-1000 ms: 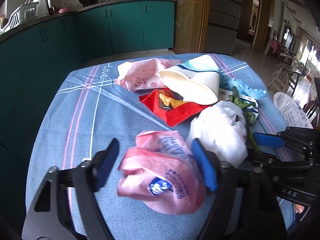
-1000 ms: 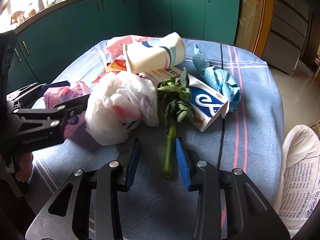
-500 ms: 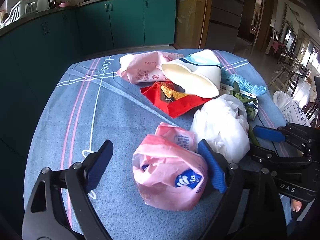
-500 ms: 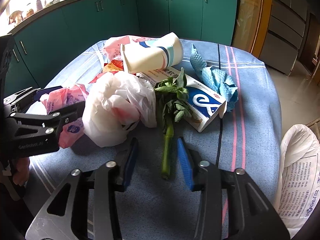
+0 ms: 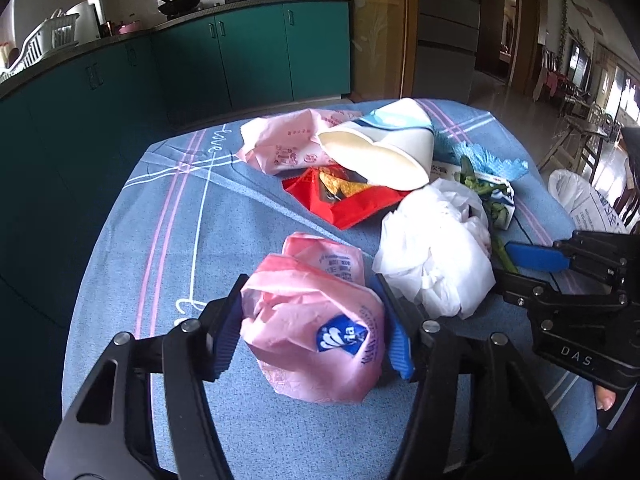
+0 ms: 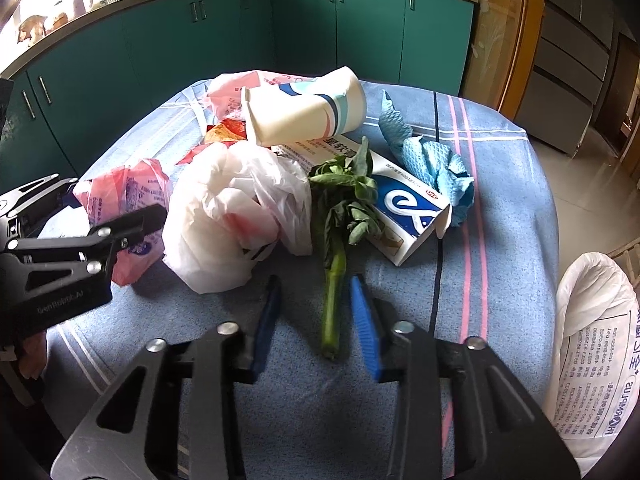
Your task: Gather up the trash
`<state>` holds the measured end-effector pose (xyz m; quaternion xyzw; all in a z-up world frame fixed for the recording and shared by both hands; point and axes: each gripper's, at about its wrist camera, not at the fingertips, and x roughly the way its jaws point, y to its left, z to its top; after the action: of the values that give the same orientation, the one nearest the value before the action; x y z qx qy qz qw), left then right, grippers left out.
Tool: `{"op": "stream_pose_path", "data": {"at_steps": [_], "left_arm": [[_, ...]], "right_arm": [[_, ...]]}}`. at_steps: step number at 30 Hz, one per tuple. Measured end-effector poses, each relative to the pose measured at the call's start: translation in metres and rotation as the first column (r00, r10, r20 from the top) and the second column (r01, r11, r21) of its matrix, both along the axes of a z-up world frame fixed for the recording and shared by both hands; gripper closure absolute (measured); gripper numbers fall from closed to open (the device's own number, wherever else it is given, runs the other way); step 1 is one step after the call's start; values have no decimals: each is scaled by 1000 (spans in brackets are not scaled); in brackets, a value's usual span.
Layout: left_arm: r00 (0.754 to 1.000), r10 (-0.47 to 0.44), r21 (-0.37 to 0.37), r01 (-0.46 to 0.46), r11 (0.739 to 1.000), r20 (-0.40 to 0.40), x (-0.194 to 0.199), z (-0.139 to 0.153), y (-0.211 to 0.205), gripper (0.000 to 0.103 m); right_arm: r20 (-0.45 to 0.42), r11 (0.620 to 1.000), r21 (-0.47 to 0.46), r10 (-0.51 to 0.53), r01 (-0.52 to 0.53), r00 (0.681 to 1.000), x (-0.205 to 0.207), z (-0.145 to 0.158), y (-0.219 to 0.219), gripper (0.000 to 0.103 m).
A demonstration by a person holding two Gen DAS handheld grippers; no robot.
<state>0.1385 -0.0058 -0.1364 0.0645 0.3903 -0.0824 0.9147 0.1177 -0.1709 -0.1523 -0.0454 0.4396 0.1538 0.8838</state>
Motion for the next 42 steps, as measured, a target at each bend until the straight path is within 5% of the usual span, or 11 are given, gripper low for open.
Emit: {"op": "stream_pose_path", "data": {"at_steps": [5,15,28,30,34,42], "left_arm": [[996,40,-57,-35,998,80,-7,16,12,42],[989,75,-100,-63,993,127,-12,26,22,42],[992,64,-91,-54,994,113,-9,21,19,41],[992,65,-92,-55,994,111,-9,21,19,41],[992,67,-98,-57,994,103,-8,19,19,41],[993,58,-91,-49,995,99,-9,17,15,41]], "right_arm": [[14,1000,20,11,-12,1000,-1,3,-1,89],[128,994,109,-32,18,991,-13,35,-21,91],[-31,993,77,-92,95,995,5,4,-25,90],[-19,991,87,-103,104,994,6,6,-26,89],[2,982,128,-138,136,990,9,11,-30,62],[-10,986,80,-143,143,990,20,1,-16,62]]}}
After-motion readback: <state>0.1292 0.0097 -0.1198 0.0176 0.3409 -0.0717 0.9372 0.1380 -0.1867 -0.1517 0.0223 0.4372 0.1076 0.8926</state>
